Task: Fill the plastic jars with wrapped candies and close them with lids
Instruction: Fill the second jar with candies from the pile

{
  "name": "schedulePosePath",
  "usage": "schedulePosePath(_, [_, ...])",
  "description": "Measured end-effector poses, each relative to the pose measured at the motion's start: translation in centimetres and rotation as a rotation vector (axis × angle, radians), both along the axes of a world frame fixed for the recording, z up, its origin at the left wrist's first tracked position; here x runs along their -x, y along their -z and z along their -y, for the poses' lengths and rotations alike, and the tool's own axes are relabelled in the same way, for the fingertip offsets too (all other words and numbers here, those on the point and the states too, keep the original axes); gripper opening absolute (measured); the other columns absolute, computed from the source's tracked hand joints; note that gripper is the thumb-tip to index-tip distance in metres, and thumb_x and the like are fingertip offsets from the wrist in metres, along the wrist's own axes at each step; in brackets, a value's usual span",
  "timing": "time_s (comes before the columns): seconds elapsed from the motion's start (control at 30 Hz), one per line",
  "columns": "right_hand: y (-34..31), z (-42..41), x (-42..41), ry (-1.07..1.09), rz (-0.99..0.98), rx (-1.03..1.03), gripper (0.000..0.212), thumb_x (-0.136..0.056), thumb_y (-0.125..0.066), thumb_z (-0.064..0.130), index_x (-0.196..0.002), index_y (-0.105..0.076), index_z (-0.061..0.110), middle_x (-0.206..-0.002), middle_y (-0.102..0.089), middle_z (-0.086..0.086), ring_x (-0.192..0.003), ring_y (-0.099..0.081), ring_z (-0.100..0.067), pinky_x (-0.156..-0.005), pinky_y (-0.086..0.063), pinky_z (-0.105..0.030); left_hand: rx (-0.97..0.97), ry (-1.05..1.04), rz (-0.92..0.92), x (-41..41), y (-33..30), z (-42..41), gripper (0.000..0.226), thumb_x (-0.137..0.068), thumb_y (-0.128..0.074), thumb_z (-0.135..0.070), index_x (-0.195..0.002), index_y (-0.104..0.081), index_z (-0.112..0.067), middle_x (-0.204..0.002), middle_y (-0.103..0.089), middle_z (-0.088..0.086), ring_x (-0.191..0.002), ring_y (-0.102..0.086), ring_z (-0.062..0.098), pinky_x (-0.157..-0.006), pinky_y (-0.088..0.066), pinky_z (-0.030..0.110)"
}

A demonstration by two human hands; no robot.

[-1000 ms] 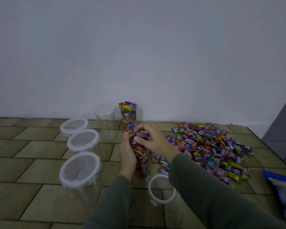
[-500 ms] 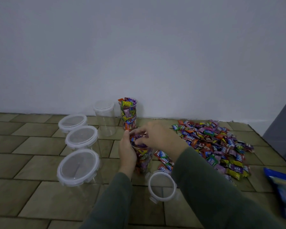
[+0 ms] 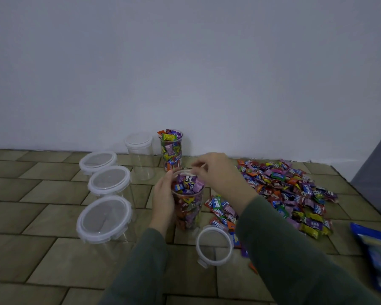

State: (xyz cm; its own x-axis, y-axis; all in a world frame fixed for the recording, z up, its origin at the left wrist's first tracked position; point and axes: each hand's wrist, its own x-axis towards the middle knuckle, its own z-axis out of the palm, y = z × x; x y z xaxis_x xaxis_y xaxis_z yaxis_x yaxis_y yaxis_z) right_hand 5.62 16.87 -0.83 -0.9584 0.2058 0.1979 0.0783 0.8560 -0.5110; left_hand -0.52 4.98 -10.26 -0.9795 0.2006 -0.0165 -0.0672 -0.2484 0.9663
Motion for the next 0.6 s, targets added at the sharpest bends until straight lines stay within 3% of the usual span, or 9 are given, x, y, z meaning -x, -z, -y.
schedulePosePath(0.07, [0.3, -1.8, -0.2, 0.073, -0.093, 0.053, 0.019, -0.093, -0.062, 0.020, -0.107, -0.072, 0.012, -0.103, -0.069, -0.001, -0.080, -0.055, -0.006, -0.074, -0.042, -0.018, 0.060, -0.004, -0.095, 0.0, -1.1, 0.8, 0.028, -0.101, -0.045, -0.026, -0.113, -0.066, -0.012, -0.100, -0.072, 0.001, -0.083, -0.069, 0.004, -0.062, -0.051, 0.013])
schedulePosePath(0.1, [0.6, -2.8, -0.2, 0.109, -0.114, 0.060, 0.018, -0.094, -0.060, 0.019, -0.105, -0.072, 0.012, -0.101, -0.070, -0.002, -0.080, -0.056, -0.007, -0.075, -0.045, -0.020, 0.095, -0.011, -0.140, 0.2, -1.7, 1.2, 0.026, -0.101, -0.046, -0.023, -0.116, -0.064, -0.012, -0.104, -0.071, 0.001, -0.088, -0.069, 0.004, -0.061, -0.050, 0.010])
schedulePosePath(0.17, [1.8, -4.6, -0.2, 0.163, -0.099, 0.062, 0.017, -0.094, -0.058, 0.017, -0.104, -0.071, 0.011, -0.099, -0.070, -0.003, -0.081, -0.058, -0.009, -0.079, -0.049, -0.023, 0.176, -0.029, -0.237, 0.0, -3.3, 1.4, 0.021, -0.100, -0.049, -0.020, -0.114, -0.064, -0.019, -0.108, -0.069, -0.004, -0.100, -0.065, 0.010, -0.067, -0.050, 0.010])
schedulePosePath(0.3, [4.5, -7.3, -0.3, 0.197, -0.004, 0.080, 0.017, -0.095, -0.056, 0.014, -0.106, -0.068, 0.008, -0.100, -0.067, -0.004, -0.082, -0.055, -0.009, -0.076, -0.043, -0.020, 0.359, -0.042, -0.477, -1.6, -6.8, -0.2, 0.020, -0.098, -0.051, -0.024, -0.115, -0.064, -0.026, -0.110, -0.065, -0.013, -0.104, -0.060, 0.006, -0.088, -0.051, 0.027])
schedulePosePath(0.43, [7.1, -9.8, 0.0, 0.216, 0.064, 0.036, 0.018, -0.093, -0.057, 0.013, -0.104, -0.069, 0.007, -0.100, -0.069, -0.008, -0.083, -0.059, -0.013, -0.077, -0.046, -0.022, 0.505, 0.022, -0.697, -4.7, -8.8, -4.0, 0.021, -0.098, -0.052, -0.019, -0.113, -0.066, -0.022, -0.107, -0.062, -0.011, -0.088, -0.056, -0.002, -0.076, -0.047, 0.015])
schedulePosePath(0.5, [7.9, -11.0, 0.5, 0.218, 0.103, 0.007, 0.020, -0.093, -0.056, 0.014, -0.104, -0.071, 0.006, -0.102, -0.070, -0.010, -0.086, -0.060, -0.017, -0.077, -0.045, -0.024, 0.651, 0.085, -0.704, -6.0, -8.3, -6.4, 0.023, -0.098, -0.050, -0.017, -0.113, -0.066, -0.020, -0.109, -0.061, -0.006, -0.087, -0.056, 0.003, -0.077, -0.046, 0.017])
schedulePosePath(0.6, [8.7, -12.5, 1.0, 0.211, 0.164, -0.021, 0.023, -0.094, -0.057, 0.018, -0.108, -0.070, 0.006, -0.106, -0.069, -0.010, -0.093, -0.061, -0.019, -0.078, -0.044, -0.026, 0.934, 0.264, -0.522, -6.1, -5.3, -9.4, 0.029, -0.099, -0.047, -0.014, -0.125, -0.059, -0.015, -0.124, -0.055, 0.005, -0.098, -0.056, 0.016, -0.083, -0.044, 0.026])
